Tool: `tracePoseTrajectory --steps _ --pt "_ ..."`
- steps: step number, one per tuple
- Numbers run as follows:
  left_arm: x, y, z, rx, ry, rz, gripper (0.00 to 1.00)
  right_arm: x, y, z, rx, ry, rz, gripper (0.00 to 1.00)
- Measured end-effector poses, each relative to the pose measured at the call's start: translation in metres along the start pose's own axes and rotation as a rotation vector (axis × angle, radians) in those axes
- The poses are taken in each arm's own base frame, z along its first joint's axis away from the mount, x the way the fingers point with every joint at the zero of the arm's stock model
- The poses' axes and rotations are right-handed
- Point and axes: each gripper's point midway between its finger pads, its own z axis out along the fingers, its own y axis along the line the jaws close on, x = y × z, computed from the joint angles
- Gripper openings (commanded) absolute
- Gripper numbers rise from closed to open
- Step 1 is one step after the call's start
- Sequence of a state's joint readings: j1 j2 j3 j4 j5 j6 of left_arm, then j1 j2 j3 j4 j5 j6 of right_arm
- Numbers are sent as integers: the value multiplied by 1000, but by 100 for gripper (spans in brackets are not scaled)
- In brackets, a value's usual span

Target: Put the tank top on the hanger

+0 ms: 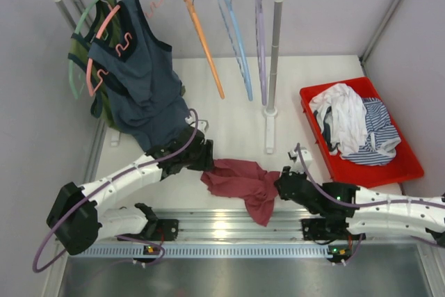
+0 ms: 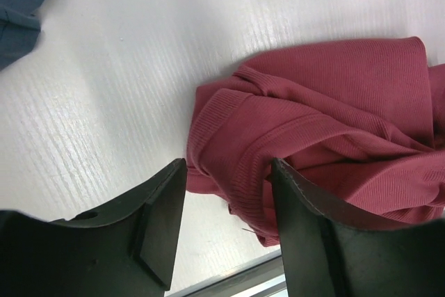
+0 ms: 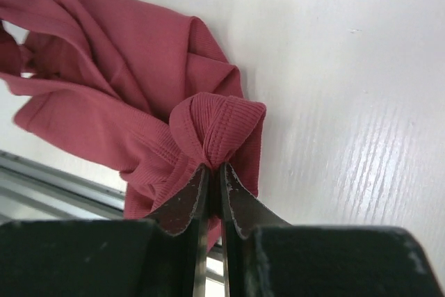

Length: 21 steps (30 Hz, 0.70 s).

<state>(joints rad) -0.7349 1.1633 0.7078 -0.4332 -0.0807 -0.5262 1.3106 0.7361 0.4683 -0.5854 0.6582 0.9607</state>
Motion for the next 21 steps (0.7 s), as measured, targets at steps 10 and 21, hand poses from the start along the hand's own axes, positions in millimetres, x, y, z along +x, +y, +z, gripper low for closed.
tracePoseTrajectory --steps 10,21 --pt "-5 1 6 33 14 -30 56 -13 22 -25 -312 -97 77 2" --pt "0 -10 6 102 49 -14 50 2 89 -51 -660 8 -162 9"
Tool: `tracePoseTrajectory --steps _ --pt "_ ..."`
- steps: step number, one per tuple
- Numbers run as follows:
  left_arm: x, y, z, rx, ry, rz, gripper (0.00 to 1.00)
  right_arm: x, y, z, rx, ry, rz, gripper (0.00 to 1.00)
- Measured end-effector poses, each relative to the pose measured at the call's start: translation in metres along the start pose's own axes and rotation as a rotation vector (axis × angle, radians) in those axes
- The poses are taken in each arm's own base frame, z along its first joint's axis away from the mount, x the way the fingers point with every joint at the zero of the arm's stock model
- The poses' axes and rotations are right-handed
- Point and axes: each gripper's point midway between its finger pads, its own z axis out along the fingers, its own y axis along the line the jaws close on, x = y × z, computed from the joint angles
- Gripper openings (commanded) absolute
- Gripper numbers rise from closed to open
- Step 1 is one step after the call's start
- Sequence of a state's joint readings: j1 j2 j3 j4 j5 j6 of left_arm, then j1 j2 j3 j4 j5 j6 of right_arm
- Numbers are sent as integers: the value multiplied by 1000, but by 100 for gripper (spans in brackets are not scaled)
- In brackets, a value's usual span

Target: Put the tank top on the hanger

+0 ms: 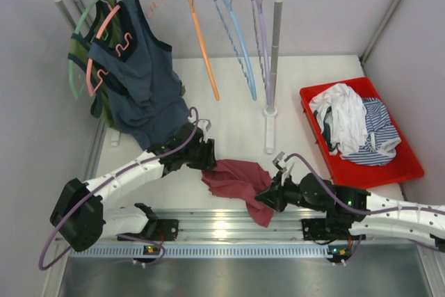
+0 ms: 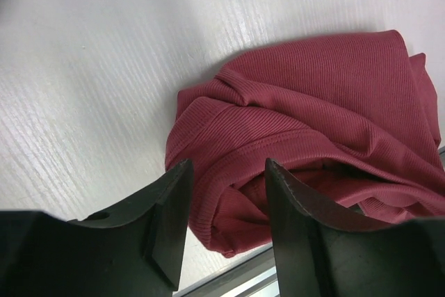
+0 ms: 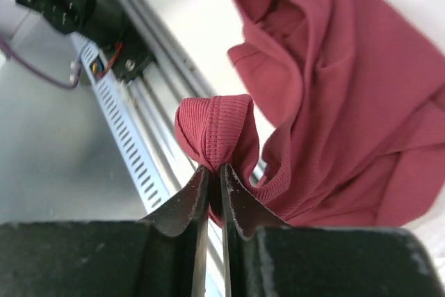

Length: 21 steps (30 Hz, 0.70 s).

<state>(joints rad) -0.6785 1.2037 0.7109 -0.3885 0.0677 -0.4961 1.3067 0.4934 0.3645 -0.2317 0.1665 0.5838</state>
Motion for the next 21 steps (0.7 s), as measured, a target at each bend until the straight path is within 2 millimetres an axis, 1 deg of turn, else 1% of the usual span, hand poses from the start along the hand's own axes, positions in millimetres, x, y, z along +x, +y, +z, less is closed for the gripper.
tracePoseTrajectory --steps 2,3,4,5,6,7,9,10,13,14,18,20,21 --pt "1 0 1 2 5 1 45 7 8 3 -39 56 -28 18" --pt "2 0 2 2 9 -1 41 11 11 4 -55 84 -40 22" --pt "2 1 3 0 14 0 35 16 15 5 -75 116 -51 30" --pt "3 1 4 -1 19 -1 33 21 17 5 -86 145 -56 35" --pt "4 2 5 -3 24 2 30 25 18 6 -93 170 -64 38" --pt "5 3 6 -6 30 2 23 29 19 6 -98 195 -68 45" --pt "6 4 7 -10 36 3 19 38 17 6 -96 239 -72 51" --pt "7 4 8 -11 37 6 11 44 16 5 -90 262 -72 55" --pt "7 6 8 -16 38 9 5 52 9 3 -60 301 -68 56" --pt "6 7 8 -19 38 9 1 54 6 1 -40 311 -61 56" --pt "6 11 10 -30 39 8 0 50 -10 -2 86 307 -5 58" --pt "5 12 10 -38 36 8 0 53 -17 -3 136 314 26 60" --pt "5 13 10 -39 35 8 0 57 -23 -4 181 327 59 61"
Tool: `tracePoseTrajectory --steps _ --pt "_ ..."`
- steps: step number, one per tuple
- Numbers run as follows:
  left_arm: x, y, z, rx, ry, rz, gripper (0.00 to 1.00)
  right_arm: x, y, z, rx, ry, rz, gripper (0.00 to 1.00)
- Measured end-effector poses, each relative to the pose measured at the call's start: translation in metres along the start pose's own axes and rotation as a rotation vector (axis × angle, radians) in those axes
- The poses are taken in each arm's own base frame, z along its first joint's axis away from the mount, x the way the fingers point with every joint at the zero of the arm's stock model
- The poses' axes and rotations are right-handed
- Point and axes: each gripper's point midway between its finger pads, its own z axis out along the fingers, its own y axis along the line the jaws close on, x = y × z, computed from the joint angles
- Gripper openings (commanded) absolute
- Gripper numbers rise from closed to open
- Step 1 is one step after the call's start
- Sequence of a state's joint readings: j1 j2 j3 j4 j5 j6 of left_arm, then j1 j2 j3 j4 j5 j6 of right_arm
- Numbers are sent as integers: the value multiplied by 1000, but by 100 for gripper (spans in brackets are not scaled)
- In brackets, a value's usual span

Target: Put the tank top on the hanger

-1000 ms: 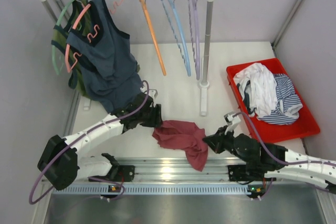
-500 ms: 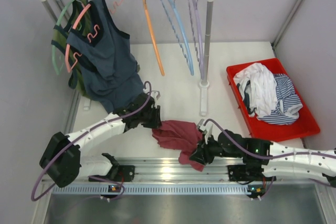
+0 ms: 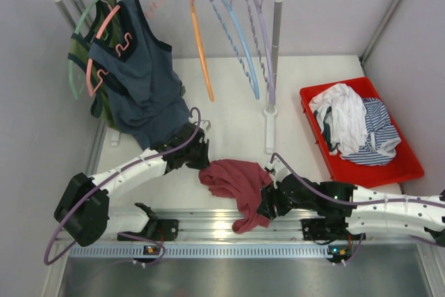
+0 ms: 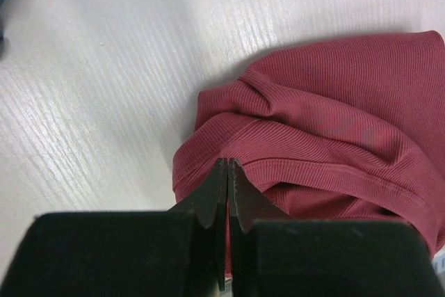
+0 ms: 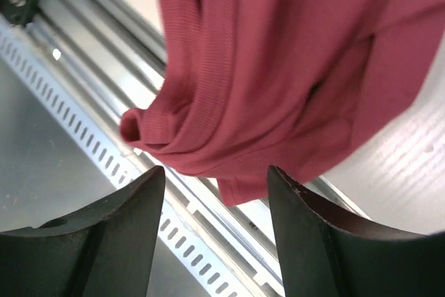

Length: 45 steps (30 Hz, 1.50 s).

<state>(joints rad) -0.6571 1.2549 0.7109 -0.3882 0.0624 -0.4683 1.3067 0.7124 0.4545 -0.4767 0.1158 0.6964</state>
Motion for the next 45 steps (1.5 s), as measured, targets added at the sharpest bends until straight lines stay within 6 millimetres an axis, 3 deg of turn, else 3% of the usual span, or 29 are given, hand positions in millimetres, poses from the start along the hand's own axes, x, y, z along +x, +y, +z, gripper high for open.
tracePoseTrajectory --steps 5,9,10,13,16,19,26,29,33,37,41,45 --pt "-1 2 0 -6 -2 1 18 14 -18 10 113 34 132 58" --pt "-1 3 0 -6 -3 2 22 20 -32 20 184 34 219 39" --pt "-2 3 0 -6 -4 2 23 19 -36 24 208 34 240 28" --pt "-3 2 -1 -7 -3 5 23 16 -49 36 264 35 283 10" --pt "-3 2 -2 -8 -3 10 25 12 -62 41 313 47 308 0" --pt "-3 3 -4 -11 -2 14 28 -7 -76 37 349 14 350 0" --pt "-13 5 -18 -8 -48 3 37 -102 -119 -4 442 -190 397 0" --pt "-21 4 -26 -8 -77 1 43 -126 -124 -11 456 -222 369 1" --pt "-30 2 -44 -5 -123 0 45 -123 -129 -4 472 -174 338 14" --pt "-47 -4 -76 7 -204 -1 45 -119 -131 -4 477 -154 320 35" --pt "-78 -18 -132 41 -341 -2 43 -118 -130 -9 476 -159 313 48" --pt "-124 -37 -208 70 -519 -3 45 -119 -128 -16 475 -171 306 59"
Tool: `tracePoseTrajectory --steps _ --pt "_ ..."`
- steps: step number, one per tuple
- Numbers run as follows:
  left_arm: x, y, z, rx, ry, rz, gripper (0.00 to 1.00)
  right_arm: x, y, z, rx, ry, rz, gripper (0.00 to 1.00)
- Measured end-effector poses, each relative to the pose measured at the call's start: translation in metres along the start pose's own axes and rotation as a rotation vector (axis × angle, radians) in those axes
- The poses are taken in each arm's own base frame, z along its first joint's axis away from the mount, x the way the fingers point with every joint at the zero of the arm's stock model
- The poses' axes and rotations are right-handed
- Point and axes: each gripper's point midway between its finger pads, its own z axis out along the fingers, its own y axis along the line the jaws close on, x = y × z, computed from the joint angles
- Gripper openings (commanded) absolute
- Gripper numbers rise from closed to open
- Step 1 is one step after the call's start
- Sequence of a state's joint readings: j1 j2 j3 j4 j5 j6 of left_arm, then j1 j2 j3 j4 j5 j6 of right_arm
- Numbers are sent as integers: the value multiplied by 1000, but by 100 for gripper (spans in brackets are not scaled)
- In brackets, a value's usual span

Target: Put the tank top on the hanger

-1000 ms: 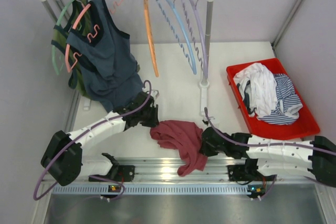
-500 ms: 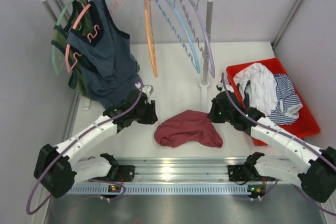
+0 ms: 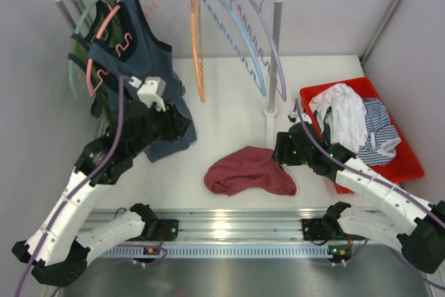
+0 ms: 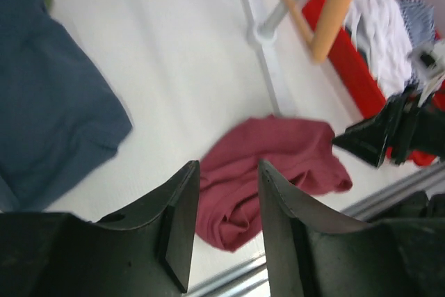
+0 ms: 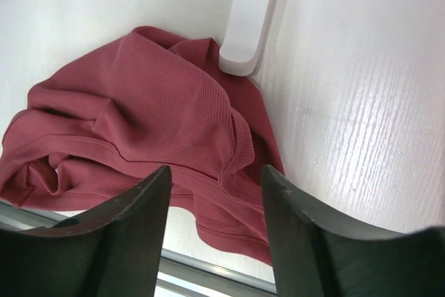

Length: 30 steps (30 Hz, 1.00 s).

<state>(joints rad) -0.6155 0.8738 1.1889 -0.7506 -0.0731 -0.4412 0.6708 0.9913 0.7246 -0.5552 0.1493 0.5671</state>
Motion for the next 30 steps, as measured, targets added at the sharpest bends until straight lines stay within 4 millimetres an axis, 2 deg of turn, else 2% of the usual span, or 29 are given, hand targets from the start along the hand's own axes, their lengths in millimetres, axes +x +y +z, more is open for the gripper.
tracePoseTrajectory --steps 2,5,8,9,11,14,17,21,23,26,30 --pt "-35 -7 -16 -3 -83 5 46 0 -1 -2 1 -1 0 62" --pt "-104 -22 -38 -16 -238 23 48 0 -2 -4 4 -3 0 64" --pt "-166 -36 -50 -30 -380 45 56 0 -2 -6 2 -9 1 63" --pt "-183 -40 -49 -37 -418 54 61 -1 -2 -6 1 -10 2 63" --pt "-208 -46 -42 -51 -465 70 63 -1 -2 -7 -1 -12 2 63" --pt "-234 -53 -15 -81 -489 101 64 -1 -3 -9 -1 -12 2 62" --pt "-243 -55 27 -124 -471 134 64 -1 -2 -10 -5 -14 2 60" --pt "-232 -42 87 -220 -390 195 63 -1 -1 -12 -16 -16 3 59" --pt "-223 -34 106 -259 -353 220 62 -1 0 -14 -23 -19 2 58" --pt "-215 -26 118 -300 -319 247 58 -3 1 -17 -32 -29 0 57" --pt "-217 -22 115 -324 -325 253 50 -5 2 -19 -40 -39 1 53"
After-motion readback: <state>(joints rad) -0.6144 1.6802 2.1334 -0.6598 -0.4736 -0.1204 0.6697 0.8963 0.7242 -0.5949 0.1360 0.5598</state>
